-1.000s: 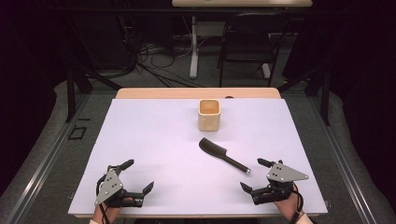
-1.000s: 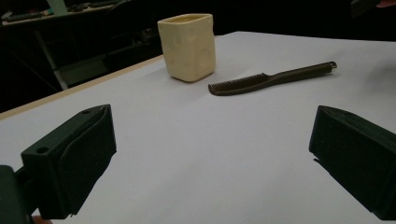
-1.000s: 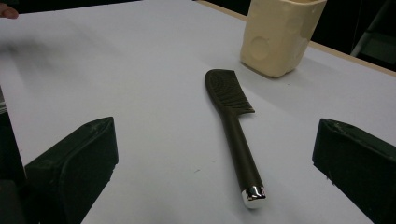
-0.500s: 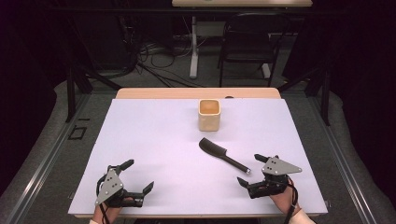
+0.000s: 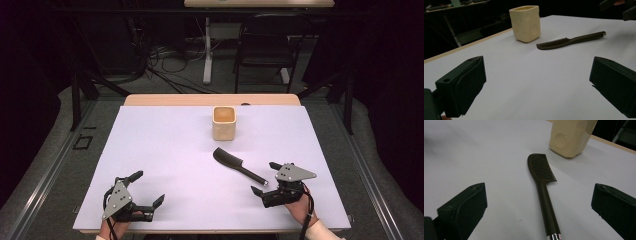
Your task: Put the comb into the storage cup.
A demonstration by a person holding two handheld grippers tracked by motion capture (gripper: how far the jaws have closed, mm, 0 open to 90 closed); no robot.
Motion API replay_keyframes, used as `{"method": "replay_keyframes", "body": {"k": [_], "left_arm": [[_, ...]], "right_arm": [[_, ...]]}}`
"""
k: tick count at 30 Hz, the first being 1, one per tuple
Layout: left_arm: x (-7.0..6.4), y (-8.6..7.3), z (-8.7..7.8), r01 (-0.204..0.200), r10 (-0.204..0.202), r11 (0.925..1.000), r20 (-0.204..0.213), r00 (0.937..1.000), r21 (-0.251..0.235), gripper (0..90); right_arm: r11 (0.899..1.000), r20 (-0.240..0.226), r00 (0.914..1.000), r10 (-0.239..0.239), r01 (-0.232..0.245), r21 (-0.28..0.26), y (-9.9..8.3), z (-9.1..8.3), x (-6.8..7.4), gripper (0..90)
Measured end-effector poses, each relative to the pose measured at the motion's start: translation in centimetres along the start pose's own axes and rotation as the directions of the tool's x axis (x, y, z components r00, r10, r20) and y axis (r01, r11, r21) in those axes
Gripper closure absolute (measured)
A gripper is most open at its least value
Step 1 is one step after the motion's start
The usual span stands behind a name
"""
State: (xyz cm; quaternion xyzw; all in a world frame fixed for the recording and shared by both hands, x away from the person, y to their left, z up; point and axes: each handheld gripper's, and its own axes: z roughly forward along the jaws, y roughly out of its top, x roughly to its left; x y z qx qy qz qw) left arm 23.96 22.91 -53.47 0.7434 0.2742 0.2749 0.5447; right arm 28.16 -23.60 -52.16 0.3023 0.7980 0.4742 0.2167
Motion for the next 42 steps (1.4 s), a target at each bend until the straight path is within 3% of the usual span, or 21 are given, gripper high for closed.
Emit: {"method": "replay_keyframes", "body": {"k": [7,27,42], "left_arm": [[0.0,0.0,0.0,0.001,-0.001,1.0000,-0.001,1.0000,0.000,0.5],[0.0,0.0,0.0,-0.002,0.002,1.0000,-0.003,1.0000,-0.002,0.7],[0.0,0.0,-0.1,-0.003,0.003,1.0000,-0.002,1.0000,-0.005,0.7]], "right_arm": [[1.000,0.009,0.9999,-0.012,0.012,0.002,0.3,0.6,-0.2,0.0],[0.999,0.009,0.9999,0.011,-0.011,0.031,0.9,2.2,-1.1,0.0],[0.997,0.001,1.0000,0.008,-0.008,0.082,1.0,3.2,-1.6,0.0]]}}
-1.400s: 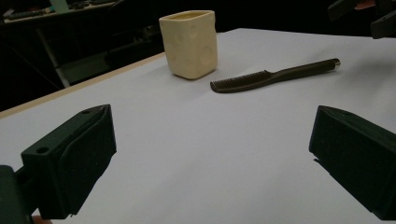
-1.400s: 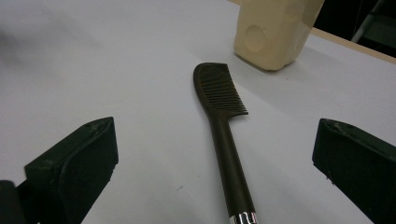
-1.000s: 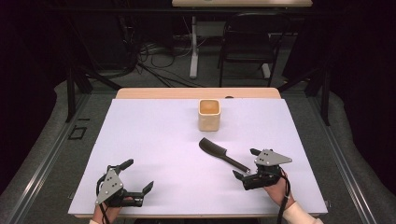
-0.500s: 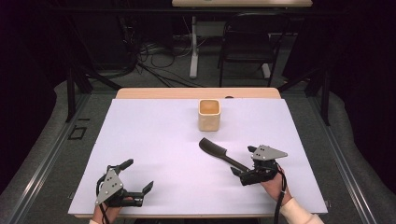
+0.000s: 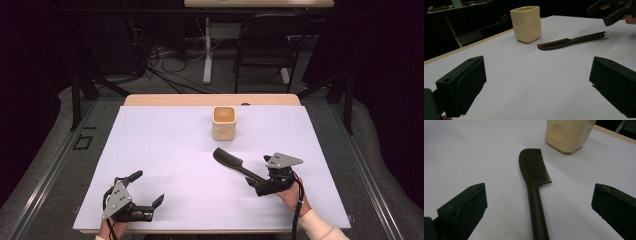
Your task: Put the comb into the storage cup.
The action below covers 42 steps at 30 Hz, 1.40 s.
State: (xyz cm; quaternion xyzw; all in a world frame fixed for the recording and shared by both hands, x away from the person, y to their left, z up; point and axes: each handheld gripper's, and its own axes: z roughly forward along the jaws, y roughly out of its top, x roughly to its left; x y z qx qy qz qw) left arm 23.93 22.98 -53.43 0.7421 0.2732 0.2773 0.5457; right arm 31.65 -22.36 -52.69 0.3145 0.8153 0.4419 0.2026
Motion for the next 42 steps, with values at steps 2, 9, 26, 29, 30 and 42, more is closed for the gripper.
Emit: {"method": "replay_keyframes", "body": {"k": [2,9,26,29,30,42], "left_arm": [[0.0,0.0,0.0,0.001,-0.001,1.0000,0.000,1.0000,0.000,0.7],[0.0,0.0,-0.1,0.003,-0.003,1.0000,0.005,1.0000,-0.002,0.7],[0.0,0.0,0.0,0.004,-0.004,1.0000,0.002,1.0000,0.001,0.9],[0.0,0.0,0.0,0.004,-0.004,1.0000,-0.001,1.0000,0.000,0.9],[0.0,0.0,0.0,0.004,-0.004,1.0000,-0.001,1.0000,0.000,0.9],[0.0,0.0,-0.1,0.002,-0.002,1.0000,-0.001,1.0000,0.001,0.9]], "right_arm": [[1.000,0.012,0.9999,-0.002,0.001,0.011,0.0,0.0,-0.1,1.7],[0.999,0.039,0.9992,0.010,-0.012,0.037,-0.4,-0.3,-0.7,24.0],[0.983,0.090,0.9949,-0.045,0.028,0.179,-1.4,-0.3,-1.2,90.0],[0.982,0.093,0.9941,-0.056,0.038,0.187,-1.4,-0.2,-1.2,90.0],[0.981,0.088,0.9943,-0.059,0.041,0.190,-1.5,-0.2,-1.1,90.0],[0.973,0.076,0.9950,-0.065,0.046,0.228,-1.7,0.0,-0.9,90.0]]}}
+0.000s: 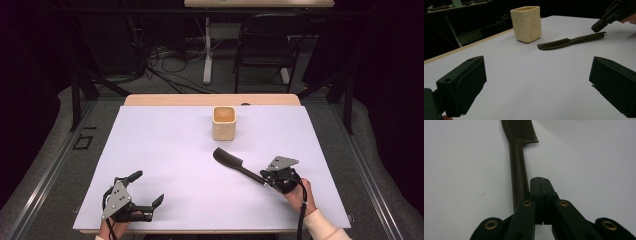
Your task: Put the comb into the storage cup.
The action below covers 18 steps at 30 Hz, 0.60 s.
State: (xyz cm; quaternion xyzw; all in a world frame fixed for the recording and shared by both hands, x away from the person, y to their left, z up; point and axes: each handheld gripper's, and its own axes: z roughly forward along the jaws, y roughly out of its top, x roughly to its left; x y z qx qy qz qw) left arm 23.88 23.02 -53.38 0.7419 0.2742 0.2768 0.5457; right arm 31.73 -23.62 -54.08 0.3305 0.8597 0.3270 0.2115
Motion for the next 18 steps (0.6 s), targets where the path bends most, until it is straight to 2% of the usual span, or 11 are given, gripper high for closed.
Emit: {"method": "replay_keyframes", "body": {"k": [18], "left_arm": [[0.05,-0.02,0.01,0.001,-0.001,1.0000,0.000,1.0000,0.000,0.9]], "right_arm": [[0.998,-0.045,0.9987,-0.026,0.028,0.049,0.07,0.08,0.90,90.0]]}}
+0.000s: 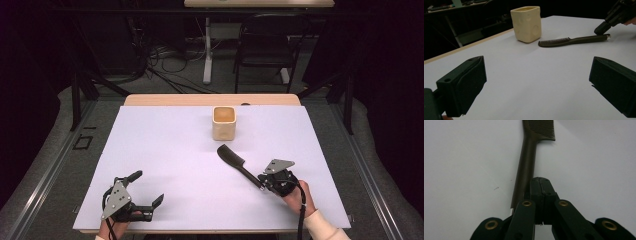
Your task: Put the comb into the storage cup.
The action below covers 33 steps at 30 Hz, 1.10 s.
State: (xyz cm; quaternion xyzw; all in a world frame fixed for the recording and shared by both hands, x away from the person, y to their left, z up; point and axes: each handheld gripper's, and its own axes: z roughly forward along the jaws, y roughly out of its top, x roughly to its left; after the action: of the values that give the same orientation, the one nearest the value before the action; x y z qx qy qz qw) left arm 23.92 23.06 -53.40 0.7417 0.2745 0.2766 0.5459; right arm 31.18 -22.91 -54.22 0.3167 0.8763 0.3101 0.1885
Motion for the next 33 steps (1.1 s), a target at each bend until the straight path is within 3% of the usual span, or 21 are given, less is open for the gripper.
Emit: {"method": "replay_keyframes", "body": {"k": [12,17,24,33], "left_arm": [[0.0,0.0,0.0,0.000,0.000,1.0000,-0.001,1.0000,-0.001,1.0],[0.0,0.0,0.0,-0.002,0.002,1.0000,-0.001,1.0000,0.001,1.0],[-0.1,0.0,0.0,0.001,-0.001,1.0000,-0.001,1.0000,0.001,1.0],[-0.1,0.0,0.0,0.004,-0.004,1.0000,-0.002,1.0000,0.002,1.0]], "right_arm": [[1.000,-0.003,1.0000,0.002,-0.002,0.006,0.0,0.1,0.2,90.0],[0.999,0.002,0.9993,0.038,-0.038,-0.003,0.0,-0.1,0.0,90.0],[0.996,-0.004,0.9960,0.090,-0.090,-0.029,0.3,-0.9,-0.3,77.9],[0.992,-0.027,0.9913,0.129,-0.129,0.003,1.5,-2.2,-0.1,46.2]]}}
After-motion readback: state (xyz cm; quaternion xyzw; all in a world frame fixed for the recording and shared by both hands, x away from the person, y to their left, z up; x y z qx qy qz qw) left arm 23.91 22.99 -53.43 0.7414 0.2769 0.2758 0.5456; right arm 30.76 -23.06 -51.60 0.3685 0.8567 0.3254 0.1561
